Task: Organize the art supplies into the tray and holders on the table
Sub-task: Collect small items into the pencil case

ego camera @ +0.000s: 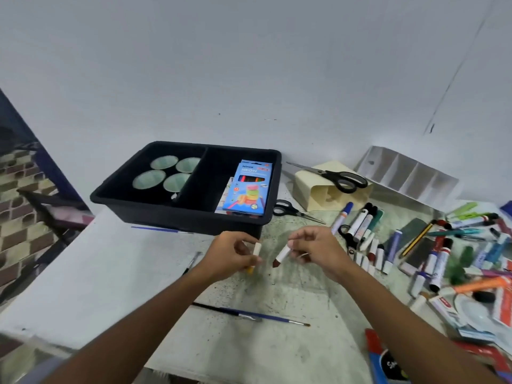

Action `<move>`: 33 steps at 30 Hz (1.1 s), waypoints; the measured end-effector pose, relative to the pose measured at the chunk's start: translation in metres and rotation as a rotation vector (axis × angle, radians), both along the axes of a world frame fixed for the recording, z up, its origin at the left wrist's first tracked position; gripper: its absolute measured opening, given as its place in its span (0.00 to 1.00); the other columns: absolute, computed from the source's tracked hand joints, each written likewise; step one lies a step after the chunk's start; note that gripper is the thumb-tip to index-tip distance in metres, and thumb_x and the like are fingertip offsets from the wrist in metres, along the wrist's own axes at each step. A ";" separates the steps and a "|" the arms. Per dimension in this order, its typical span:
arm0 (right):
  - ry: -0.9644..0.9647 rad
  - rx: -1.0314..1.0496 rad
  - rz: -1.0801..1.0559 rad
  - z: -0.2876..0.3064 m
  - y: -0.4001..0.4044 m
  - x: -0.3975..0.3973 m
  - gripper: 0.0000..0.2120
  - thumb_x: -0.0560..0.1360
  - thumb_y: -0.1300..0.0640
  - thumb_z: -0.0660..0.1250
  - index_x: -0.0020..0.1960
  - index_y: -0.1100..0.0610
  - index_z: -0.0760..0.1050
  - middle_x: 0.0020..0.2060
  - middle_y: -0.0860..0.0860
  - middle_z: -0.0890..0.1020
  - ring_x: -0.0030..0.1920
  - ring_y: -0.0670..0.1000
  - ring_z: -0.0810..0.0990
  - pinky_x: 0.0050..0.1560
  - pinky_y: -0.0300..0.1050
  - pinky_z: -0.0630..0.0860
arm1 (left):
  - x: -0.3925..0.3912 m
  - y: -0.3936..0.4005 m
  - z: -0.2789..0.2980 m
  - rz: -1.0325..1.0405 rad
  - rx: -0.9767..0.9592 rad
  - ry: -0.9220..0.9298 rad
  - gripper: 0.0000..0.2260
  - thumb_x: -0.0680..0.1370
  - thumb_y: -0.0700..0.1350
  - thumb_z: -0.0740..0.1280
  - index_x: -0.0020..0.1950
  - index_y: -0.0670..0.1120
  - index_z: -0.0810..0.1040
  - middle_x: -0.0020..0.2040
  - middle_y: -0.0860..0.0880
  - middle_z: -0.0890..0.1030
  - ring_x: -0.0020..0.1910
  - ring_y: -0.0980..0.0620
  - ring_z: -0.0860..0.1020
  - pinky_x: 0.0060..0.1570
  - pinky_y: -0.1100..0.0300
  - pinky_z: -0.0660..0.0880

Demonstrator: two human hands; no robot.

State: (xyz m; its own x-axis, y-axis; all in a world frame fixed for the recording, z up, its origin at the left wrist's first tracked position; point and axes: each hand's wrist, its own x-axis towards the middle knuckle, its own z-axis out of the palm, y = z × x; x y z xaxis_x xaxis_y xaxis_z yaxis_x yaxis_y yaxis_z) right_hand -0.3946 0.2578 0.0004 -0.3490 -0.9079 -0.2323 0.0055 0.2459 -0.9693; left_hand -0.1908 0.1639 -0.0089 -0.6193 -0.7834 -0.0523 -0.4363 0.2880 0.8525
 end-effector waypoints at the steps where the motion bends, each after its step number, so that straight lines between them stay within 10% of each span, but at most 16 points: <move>1: 0.017 0.006 0.006 -0.001 -0.004 0.006 0.05 0.73 0.71 0.70 0.42 0.63 0.80 0.30 0.57 0.81 0.28 0.51 0.79 0.27 0.41 0.73 | 0.003 -0.004 -0.002 0.010 0.008 -0.005 0.15 0.68 0.40 0.79 0.54 0.44 0.82 0.35 0.44 0.84 0.33 0.48 0.83 0.34 0.55 0.82; 10: 0.075 0.072 0.005 -0.003 -0.025 0.030 0.05 0.75 0.70 0.67 0.42 0.64 0.79 0.28 0.58 0.80 0.27 0.52 0.78 0.25 0.40 0.74 | -0.002 -0.027 -0.018 0.038 -0.014 -0.100 0.15 0.66 0.43 0.81 0.49 0.45 0.82 0.35 0.43 0.83 0.33 0.47 0.83 0.35 0.52 0.82; 16: 0.084 0.104 0.025 -0.008 -0.033 0.042 0.09 0.76 0.71 0.65 0.40 0.64 0.79 0.29 0.59 0.79 0.24 0.50 0.77 0.23 0.38 0.74 | 0.000 -0.032 -0.024 -0.005 -0.120 -0.148 0.18 0.66 0.45 0.81 0.53 0.50 0.82 0.36 0.53 0.81 0.33 0.60 0.79 0.31 0.69 0.74; 20: 0.154 0.108 0.048 -0.014 -0.039 0.048 0.11 0.77 0.70 0.64 0.38 0.62 0.79 0.29 0.58 0.80 0.26 0.52 0.77 0.25 0.40 0.76 | 0.018 -0.033 -0.024 -0.238 -0.412 -0.113 0.16 0.70 0.49 0.77 0.56 0.48 0.83 0.50 0.54 0.81 0.47 0.59 0.77 0.46 0.63 0.75; 26: 0.498 0.056 0.081 -0.026 -0.039 0.058 0.04 0.75 0.67 0.69 0.47 0.62 0.82 0.33 0.51 0.81 0.26 0.45 0.78 0.29 0.38 0.77 | 0.040 -0.030 -0.027 -0.514 -0.762 -0.164 0.19 0.73 0.58 0.70 0.57 0.48 0.84 0.59 0.50 0.81 0.58 0.52 0.76 0.54 0.58 0.75; 33: 0.932 -0.054 0.133 -0.040 -0.019 0.064 0.09 0.74 0.55 0.71 0.53 0.52 0.83 0.47 0.45 0.80 0.49 0.45 0.73 0.45 0.41 0.69 | 0.046 -0.031 -0.041 -0.507 -0.798 -0.089 0.15 0.73 0.52 0.74 0.55 0.45 0.84 0.58 0.47 0.82 0.55 0.50 0.80 0.50 0.54 0.80</move>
